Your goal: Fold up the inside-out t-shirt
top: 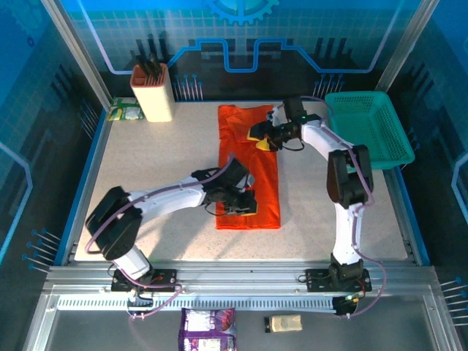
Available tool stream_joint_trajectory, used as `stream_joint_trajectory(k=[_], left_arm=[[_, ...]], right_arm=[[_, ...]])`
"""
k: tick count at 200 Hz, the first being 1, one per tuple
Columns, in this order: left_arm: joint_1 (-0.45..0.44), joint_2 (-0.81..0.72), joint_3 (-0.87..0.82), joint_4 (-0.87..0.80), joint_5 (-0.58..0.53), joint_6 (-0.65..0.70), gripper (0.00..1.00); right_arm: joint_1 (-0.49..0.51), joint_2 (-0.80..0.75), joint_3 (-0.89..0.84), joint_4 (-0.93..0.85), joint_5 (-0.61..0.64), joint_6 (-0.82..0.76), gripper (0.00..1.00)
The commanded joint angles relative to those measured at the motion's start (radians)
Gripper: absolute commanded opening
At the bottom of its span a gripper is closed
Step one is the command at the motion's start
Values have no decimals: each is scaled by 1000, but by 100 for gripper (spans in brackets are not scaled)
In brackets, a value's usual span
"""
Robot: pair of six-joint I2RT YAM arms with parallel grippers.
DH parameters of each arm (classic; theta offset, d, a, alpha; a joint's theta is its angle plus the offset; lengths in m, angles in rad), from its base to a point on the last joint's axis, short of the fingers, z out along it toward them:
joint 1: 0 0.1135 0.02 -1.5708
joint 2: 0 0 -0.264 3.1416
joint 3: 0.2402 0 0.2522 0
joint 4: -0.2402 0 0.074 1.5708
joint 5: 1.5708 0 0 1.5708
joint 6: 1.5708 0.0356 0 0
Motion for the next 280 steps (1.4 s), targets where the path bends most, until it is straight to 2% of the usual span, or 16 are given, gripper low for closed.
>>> stream_joint_trajectory(k=[1, 33, 65, 99, 124, 151, 176, 210, 252, 280], left_arm=[[83, -63, -42, -107, -51, 48, 4], [193, -109, -163, -92, 10, 99, 4], [206, -76, -208, -76, 62, 137, 4], [206, -44, -266, -23, 86, 125, 4], [207, -37, -294, -7, 91, 117, 4], [207, -16, -317, 1, 89, 123, 4], [206, 24, -352, -6, 64, 129, 3], [206, 27, -386, -18, 41, 135, 2], [206, -133, -325, -98, 18, 117, 3], [207, -180, -294, -139, -19, 109, 4]], right_arm=[[11, -178, -157, -56, 52, -50, 63], [14, -383, -430, -52, 50, -61, 62], [50, -529, -710, 29, 5, -27, 62], [123, -576, -898, 123, -28, 11, 61], [137, -566, -992, 199, -26, 37, 61], [140, -498, -1046, 270, -43, 36, 60], [141, -451, -1085, 290, -2, 34, 59], [142, -472, -1101, 293, -15, 40, 58], [124, -622, -1031, 104, 47, 0, 58], [108, -688, -971, -112, 229, -77, 54]])
